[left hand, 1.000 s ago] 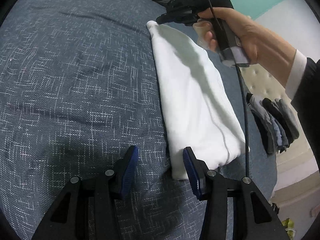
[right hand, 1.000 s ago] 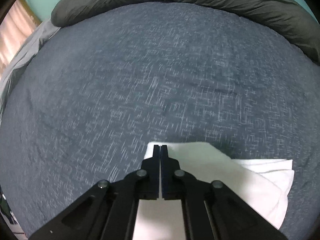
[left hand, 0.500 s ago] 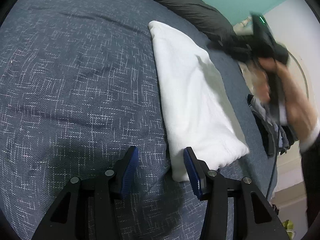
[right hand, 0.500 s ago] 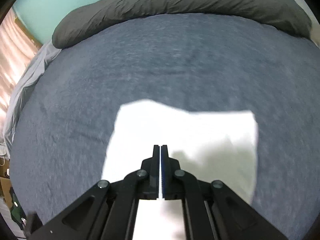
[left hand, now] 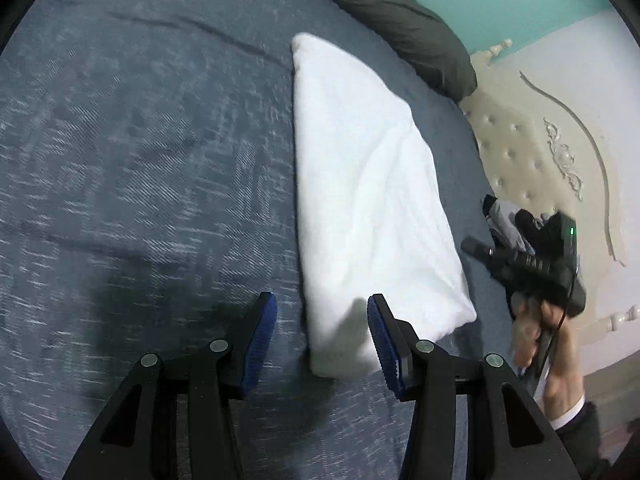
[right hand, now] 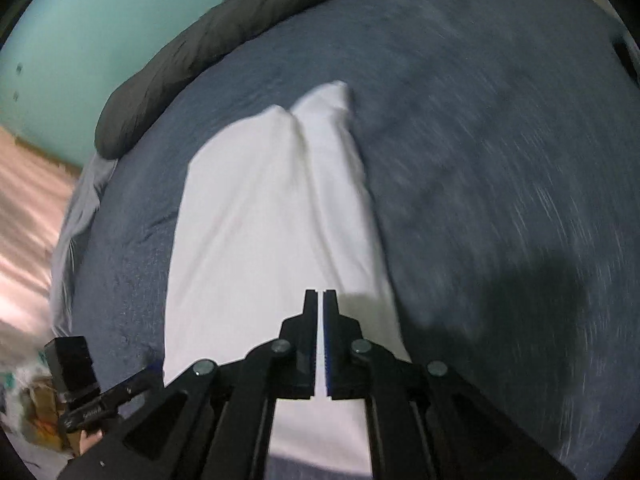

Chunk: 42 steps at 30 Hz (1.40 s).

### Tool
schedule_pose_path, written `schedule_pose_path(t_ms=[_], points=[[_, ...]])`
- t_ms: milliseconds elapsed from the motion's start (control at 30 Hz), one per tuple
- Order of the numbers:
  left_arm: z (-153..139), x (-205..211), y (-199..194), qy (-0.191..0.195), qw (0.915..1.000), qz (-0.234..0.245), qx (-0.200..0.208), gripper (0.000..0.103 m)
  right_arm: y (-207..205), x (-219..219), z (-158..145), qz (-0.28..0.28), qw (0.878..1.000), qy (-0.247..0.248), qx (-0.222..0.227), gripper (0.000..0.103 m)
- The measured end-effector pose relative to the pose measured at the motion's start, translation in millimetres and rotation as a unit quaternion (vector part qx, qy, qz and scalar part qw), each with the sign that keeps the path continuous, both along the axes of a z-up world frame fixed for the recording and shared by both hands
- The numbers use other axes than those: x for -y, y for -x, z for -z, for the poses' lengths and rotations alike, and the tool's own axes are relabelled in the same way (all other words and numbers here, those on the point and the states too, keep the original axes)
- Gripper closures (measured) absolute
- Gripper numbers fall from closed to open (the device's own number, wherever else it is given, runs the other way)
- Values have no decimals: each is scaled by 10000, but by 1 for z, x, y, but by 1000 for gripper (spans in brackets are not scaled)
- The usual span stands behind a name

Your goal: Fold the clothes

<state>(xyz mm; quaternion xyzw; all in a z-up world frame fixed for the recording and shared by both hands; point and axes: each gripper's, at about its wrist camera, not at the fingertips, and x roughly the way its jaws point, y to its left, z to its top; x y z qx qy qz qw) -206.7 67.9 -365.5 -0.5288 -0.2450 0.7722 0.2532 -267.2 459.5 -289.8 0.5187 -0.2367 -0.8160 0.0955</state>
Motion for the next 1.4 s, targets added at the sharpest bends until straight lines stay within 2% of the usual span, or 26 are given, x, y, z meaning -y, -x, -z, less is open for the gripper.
schedule_pose_path(t_ms=[33, 100, 333, 500, 800, 1000, 1233, 1400], points=[[0, -3, 0, -7, 10000, 21, 15, 52, -5, -5, 4, 39, 10000, 27, 58, 93], [-2, -7, -3, 49, 10000, 42, 10, 52, -15, -14, 10, 116, 9998, 92, 154, 67], [-1, -13, -3, 115, 9999, -51, 84, 48, -34, -25, 18, 82, 9992, 272, 289, 66], [8, -18, 2, -165, 9993, 12, 348, 44, -43, -24, 30, -59, 9983, 370, 447, 65], [14, -24, 7, -388, 9982, 28, 456, 42, -45, -24, 48, -47, 9961, 637, 609, 65], [19, -37, 21, -514, 9977, -8, 451, 43, -48, -28, 54, 17, 9936, 932, 635, 65], [11, -42, 12, -453, 9983, 169, 341, 46, -48, -24, 56, -134, 9925, 1049, 619, 65], [23, -40, 20, -595, 9977, 96, 315, 46, -43, -30, 64, -18, 9899, 1271, 635, 65]])
